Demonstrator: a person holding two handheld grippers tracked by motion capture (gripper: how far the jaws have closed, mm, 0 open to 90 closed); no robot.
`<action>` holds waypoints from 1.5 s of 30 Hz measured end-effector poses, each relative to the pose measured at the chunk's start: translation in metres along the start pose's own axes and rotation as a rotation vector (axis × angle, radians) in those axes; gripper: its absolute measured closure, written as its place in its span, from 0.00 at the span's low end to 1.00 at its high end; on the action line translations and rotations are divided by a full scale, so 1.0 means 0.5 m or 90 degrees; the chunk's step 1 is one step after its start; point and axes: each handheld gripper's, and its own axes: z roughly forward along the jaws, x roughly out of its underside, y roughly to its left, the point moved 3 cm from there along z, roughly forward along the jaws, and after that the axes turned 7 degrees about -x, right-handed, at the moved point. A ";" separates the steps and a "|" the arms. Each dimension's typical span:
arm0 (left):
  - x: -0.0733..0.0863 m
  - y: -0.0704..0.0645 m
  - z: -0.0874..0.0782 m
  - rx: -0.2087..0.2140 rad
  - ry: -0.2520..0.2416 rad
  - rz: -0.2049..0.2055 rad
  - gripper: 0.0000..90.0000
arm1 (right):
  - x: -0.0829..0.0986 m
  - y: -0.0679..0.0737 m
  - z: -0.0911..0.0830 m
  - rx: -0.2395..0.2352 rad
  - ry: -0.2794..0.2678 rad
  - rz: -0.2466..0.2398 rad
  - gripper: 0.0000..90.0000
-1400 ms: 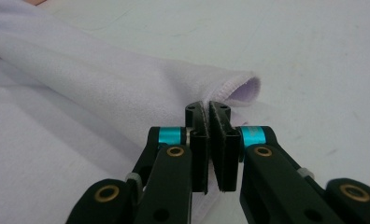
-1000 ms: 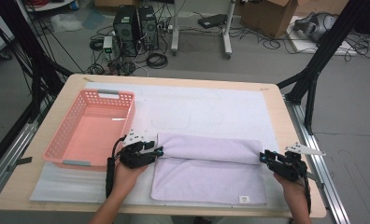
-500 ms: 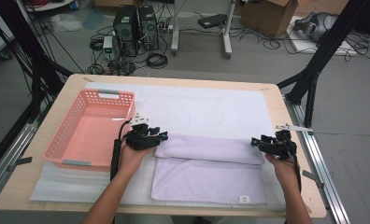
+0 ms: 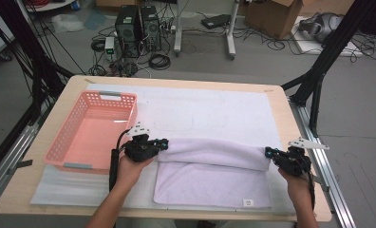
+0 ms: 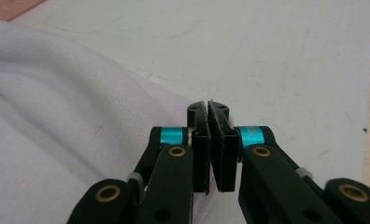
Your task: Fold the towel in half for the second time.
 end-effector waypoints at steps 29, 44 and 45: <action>0.121 -0.086 -0.149 0.029 0.007 0.015 0.51 | 0.140 0.130 -0.181 -0.005 0.006 -0.024 0.78; 0.044 0.003 -0.008 -0.056 0.070 -0.040 0.46 | 0.057 0.018 -0.007 0.052 0.041 0.010 0.63; 0.046 0.005 -0.003 -0.052 0.081 -0.047 0.49 | 0.056 0.016 0.002 0.048 0.051 0.008 0.69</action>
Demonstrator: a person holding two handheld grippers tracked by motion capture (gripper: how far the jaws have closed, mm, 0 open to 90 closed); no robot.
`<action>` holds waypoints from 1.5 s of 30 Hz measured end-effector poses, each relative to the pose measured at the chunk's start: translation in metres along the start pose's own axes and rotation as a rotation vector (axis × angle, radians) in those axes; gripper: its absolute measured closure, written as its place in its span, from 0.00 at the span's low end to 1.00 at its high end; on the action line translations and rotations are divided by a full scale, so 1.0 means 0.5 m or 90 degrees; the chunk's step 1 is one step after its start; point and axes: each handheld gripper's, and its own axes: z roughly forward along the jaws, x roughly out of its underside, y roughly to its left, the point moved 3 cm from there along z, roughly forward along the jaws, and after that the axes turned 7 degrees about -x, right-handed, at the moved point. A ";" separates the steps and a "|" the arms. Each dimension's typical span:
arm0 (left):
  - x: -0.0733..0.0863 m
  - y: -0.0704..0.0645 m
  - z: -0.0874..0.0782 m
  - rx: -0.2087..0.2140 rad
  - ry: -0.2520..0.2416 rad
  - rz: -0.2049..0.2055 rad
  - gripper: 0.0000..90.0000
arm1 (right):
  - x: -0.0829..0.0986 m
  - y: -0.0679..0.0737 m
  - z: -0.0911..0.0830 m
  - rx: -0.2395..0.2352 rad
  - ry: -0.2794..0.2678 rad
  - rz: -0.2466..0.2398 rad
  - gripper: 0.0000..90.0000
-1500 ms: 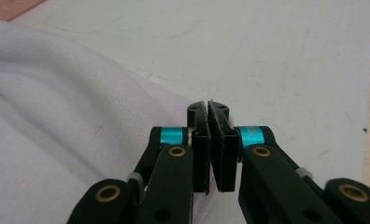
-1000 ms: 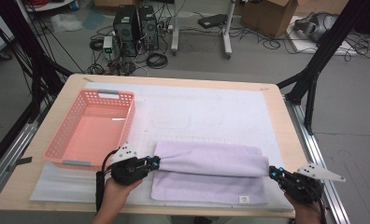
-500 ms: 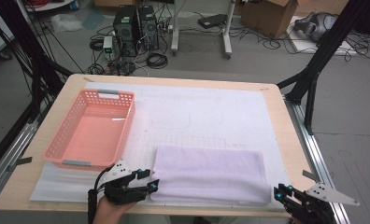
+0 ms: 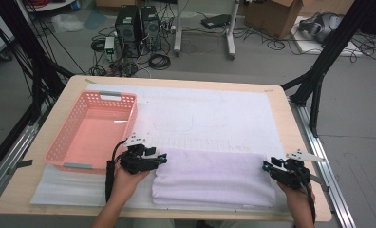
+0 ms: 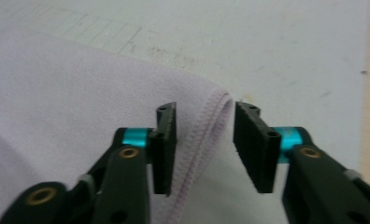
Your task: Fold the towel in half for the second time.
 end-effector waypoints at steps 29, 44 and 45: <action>0.003 -0.002 0.057 0.003 0.028 0.049 0.66 | 0.007 -0.019 0.049 -0.067 0.019 0.012 0.77; -0.089 0.029 0.105 -0.062 -0.037 -0.013 0.90 | -0.084 -0.049 0.097 -0.014 -0.039 -0.003 0.91; -0.099 0.034 0.111 -0.066 -0.039 -0.012 0.90 | -0.094 -0.053 0.103 -0.009 -0.038 -0.001 0.91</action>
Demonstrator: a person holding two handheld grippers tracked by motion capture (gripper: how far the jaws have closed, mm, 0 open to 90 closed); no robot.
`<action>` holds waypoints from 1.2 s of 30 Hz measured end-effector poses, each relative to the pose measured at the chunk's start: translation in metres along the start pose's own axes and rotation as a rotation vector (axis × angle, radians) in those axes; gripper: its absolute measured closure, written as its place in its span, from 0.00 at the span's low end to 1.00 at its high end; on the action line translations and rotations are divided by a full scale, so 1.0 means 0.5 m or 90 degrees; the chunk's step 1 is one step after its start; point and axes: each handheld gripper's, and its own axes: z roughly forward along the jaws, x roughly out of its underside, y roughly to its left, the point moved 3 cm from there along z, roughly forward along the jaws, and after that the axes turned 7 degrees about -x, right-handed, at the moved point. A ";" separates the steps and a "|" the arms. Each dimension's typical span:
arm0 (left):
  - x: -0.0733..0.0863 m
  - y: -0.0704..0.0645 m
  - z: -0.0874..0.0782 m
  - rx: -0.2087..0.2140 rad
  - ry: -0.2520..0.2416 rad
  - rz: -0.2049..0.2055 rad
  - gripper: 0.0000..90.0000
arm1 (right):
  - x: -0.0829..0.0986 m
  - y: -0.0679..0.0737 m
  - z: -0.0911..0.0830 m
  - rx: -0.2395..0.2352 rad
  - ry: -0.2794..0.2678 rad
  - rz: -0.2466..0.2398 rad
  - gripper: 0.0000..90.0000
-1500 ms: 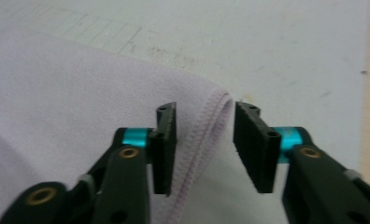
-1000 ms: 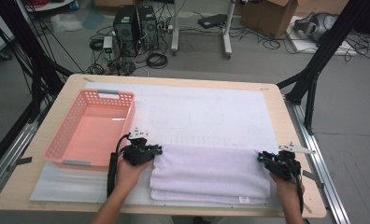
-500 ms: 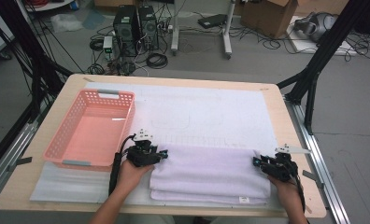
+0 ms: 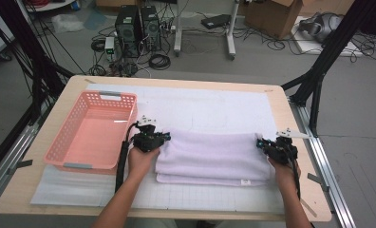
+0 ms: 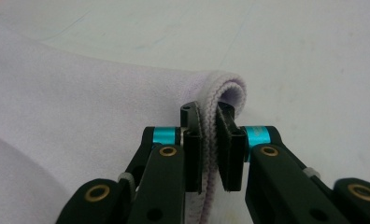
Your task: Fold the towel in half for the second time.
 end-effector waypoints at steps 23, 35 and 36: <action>-0.050 0.043 0.041 -0.002 -0.011 -0.041 0.56 | -0.078 -0.048 0.066 0.063 -0.030 0.051 0.68; -0.029 -0.003 -0.047 0.040 -0.049 0.017 0.61 | -0.051 -0.009 -0.011 0.018 -0.039 -0.003 0.68; -0.024 -0.006 -0.052 0.043 -0.050 0.016 0.61 | -0.045 -0.006 -0.016 0.016 -0.038 -0.005 0.68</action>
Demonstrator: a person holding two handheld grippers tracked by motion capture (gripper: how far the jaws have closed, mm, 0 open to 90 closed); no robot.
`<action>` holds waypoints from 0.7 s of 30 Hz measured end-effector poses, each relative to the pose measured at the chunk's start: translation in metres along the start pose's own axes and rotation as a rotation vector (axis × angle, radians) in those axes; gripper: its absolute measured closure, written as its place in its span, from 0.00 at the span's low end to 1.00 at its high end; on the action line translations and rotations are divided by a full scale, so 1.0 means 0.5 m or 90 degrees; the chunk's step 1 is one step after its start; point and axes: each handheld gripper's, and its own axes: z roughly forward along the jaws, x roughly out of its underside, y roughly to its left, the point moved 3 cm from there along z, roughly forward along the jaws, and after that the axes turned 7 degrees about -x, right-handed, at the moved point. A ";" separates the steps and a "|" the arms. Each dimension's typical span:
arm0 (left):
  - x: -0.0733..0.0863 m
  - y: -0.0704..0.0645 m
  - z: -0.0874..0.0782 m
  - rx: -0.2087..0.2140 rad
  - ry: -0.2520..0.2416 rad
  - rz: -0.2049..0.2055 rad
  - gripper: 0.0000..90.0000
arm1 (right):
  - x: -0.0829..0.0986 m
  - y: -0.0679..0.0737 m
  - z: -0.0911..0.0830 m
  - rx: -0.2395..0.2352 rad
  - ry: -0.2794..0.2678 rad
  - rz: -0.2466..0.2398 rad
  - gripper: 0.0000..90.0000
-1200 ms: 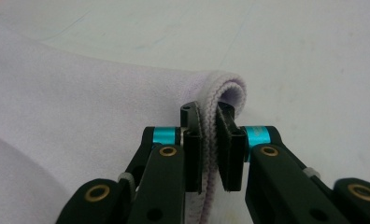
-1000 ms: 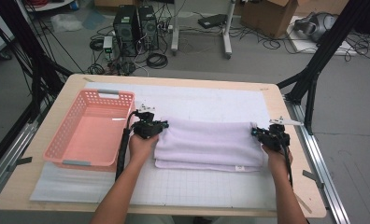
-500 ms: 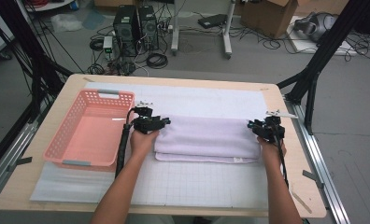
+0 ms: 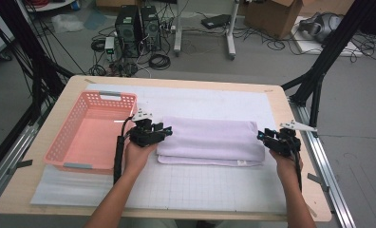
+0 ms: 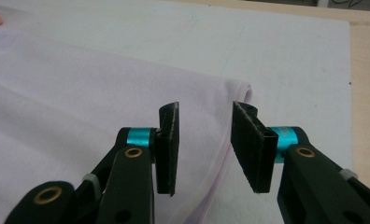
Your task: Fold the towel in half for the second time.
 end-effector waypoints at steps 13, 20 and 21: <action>0.066 -0.009 -0.045 -0.006 0.015 0.017 0.57 | 0.071 0.033 -0.078 -0.035 -0.020 -0.004 0.70; 0.099 0.009 -0.052 -0.011 0.030 -0.012 0.50 | 0.093 0.038 -0.099 -0.033 -0.010 -0.014 0.70; 0.103 0.010 -0.052 -0.009 0.032 -0.011 0.50 | 0.095 0.038 -0.101 -0.033 -0.011 -0.011 0.70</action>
